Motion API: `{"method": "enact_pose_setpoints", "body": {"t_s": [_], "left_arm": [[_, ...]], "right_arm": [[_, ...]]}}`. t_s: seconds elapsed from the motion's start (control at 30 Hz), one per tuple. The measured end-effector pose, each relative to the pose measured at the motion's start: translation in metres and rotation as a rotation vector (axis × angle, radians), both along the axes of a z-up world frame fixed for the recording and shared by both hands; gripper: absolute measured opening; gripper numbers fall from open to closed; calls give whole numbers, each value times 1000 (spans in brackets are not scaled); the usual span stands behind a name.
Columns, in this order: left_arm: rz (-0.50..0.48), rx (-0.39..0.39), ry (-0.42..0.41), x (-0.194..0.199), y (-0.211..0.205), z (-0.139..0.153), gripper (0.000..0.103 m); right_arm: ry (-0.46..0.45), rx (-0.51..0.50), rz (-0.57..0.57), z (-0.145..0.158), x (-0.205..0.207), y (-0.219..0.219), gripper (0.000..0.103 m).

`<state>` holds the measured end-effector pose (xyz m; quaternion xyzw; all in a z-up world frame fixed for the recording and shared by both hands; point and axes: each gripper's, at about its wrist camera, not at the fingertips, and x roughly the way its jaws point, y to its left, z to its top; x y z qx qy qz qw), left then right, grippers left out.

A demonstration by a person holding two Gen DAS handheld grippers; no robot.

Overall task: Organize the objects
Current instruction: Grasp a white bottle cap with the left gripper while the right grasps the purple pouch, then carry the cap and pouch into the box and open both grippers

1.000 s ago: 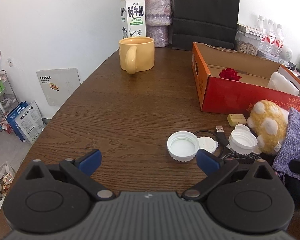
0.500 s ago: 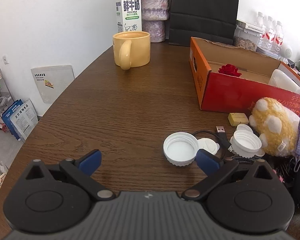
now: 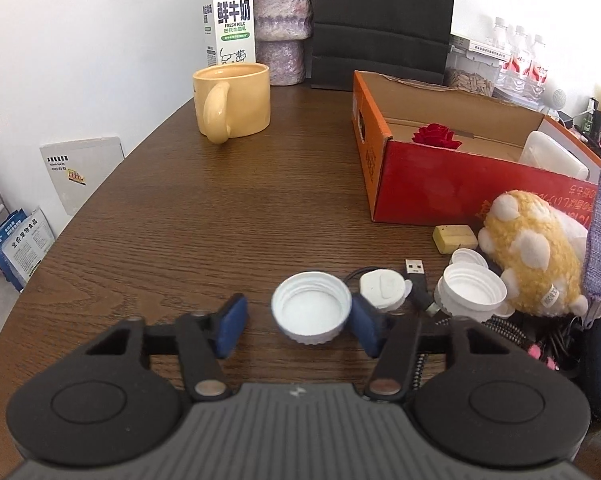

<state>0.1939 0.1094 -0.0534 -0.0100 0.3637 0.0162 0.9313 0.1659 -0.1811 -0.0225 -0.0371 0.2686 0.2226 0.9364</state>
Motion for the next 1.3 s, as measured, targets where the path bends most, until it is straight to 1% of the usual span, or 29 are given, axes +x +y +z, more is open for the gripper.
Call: {"method": "enact_pose_setpoints", "body": {"t_s": [0.07, 0.33, 0.8, 1.07, 1.3], "left_arm": [[-10, -1, -8, -2, -2, 2, 41], [7, 14, -35, -11, -2, 13, 41], [-11, 26, -123, -28, -22, 49, 41], [-43, 23, -167, -20, -47, 69, 41], [-61, 16, -207, -6, -71, 88, 41]], "right_arm": [[1, 1, 2, 0, 0, 0, 15], [-13, 14, 0, 2, -6, -3, 15], [-81, 42, 5, 24, -19, -13, 15], [-133, 60, 19, 41, -11, -18, 15], [-165, 76, 20, 53, 7, -24, 15]]}}
